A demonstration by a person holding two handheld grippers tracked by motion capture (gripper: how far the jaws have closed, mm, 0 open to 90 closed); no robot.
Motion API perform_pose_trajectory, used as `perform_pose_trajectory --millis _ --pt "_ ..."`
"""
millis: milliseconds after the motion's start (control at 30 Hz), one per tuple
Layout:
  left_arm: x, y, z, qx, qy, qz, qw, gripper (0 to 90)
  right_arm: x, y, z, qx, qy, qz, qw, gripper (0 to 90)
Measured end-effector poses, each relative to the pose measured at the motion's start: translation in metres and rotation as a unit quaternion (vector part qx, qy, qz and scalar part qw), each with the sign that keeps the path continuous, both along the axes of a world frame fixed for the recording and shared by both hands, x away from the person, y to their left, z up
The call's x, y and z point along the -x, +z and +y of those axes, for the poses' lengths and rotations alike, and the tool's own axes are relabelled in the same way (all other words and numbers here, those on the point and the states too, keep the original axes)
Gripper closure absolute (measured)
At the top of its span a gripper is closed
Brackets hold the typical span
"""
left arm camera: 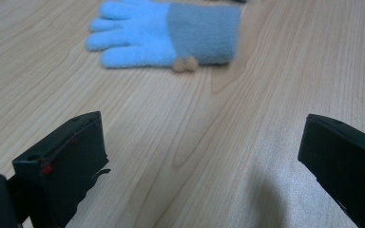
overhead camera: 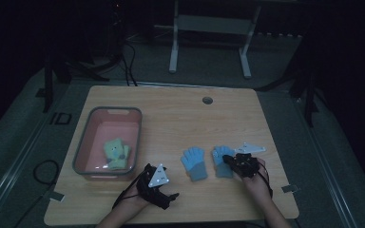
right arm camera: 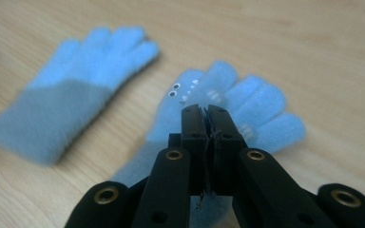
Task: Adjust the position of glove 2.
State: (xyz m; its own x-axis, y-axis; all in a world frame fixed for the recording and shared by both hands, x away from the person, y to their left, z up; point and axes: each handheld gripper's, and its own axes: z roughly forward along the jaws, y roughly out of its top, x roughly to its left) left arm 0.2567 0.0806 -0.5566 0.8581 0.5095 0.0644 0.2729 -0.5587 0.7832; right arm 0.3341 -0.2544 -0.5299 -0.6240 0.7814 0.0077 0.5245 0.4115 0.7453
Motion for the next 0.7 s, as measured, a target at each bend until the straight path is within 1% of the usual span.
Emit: perform_pose_trajectory --millis 33,67,100,200,233,267,333,367,400,433,467,533,567,600,667,700 --pt "0.000 0.000 0.000 0.001 0.000 0.001 1.0000 2.3 0.000 0.009 0.000 -0.011 0.002 -0.007 0.9999 86.9" --pt "0.000 0.000 0.000 0.000 0.000 0.000 1.0000 2.3 0.000 0.009 0.000 -0.011 0.002 -0.007 0.9999 86.9" --pt "0.000 0.000 0.000 -0.001 0.000 0.000 1.0000 2.3 0.000 0.015 0.000 -0.015 0.006 -0.016 0.9997 86.9" --pt "0.000 0.000 0.000 -0.002 0.001 0.001 1.0000 2.3 0.001 0.027 0.003 -0.026 0.016 -0.027 0.9992 86.9" --pt "0.000 0.000 0.000 -0.001 0.001 0.000 1.0000 2.3 0.001 0.031 0.004 -0.026 0.018 -0.033 0.9990 86.9" --pt "0.000 0.000 0.001 -0.002 0.001 -0.001 1.0000 2.3 0.002 0.039 0.007 -0.035 0.025 -0.037 0.9984 86.9" --pt "0.000 0.000 0.000 -0.002 0.001 -0.002 1.0000 2.3 0.002 0.039 0.007 -0.035 0.025 -0.037 0.9984 86.9" --pt "0.000 0.000 0.001 -0.002 0.001 -0.003 1.0000 2.3 0.004 0.048 0.014 -0.048 0.037 -0.042 0.9973 86.9" --pt "0.000 0.000 0.000 -0.002 0.001 -0.003 1.0000 2.3 0.004 0.048 0.014 -0.048 0.037 -0.042 0.9973 86.9" --pt "0.000 0.000 0.000 -0.002 0.001 -0.002 1.0000 2.3 0.006 0.053 0.021 -0.048 0.050 -0.047 0.9965 86.9" --pt "0.000 0.000 0.000 -0.002 0.000 -0.002 1.0000 2.3 0.006 0.053 0.021 -0.048 0.050 -0.047 0.9965 86.9" --pt "0.000 0.000 0.000 -0.003 0.001 -0.003 1.0000 2.3 0.008 0.056 0.033 -0.051 0.068 -0.047 0.9952 86.9" --pt "0.000 0.000 0.001 -0.002 0.000 -0.004 1.0000 2.3 0.008 0.056 0.033 -0.051 0.068 -0.047 0.9952 86.9" --pt "0.000 0.001 0.001 0.000 0.001 -0.004 1.0000 2.3 0.009 0.056 0.041 -0.054 0.079 -0.044 0.9945 86.9" --pt "0.000 0.001 0.001 0.000 0.002 -0.004 1.0000 2.3 0.009 0.055 0.043 -0.053 0.083 -0.042 0.9942 86.9" --pt "0.000 0.001 0.001 0.000 0.001 -0.004 1.0000 2.3 0.009 0.053 0.048 -0.055 0.088 -0.039 0.9938 86.9"
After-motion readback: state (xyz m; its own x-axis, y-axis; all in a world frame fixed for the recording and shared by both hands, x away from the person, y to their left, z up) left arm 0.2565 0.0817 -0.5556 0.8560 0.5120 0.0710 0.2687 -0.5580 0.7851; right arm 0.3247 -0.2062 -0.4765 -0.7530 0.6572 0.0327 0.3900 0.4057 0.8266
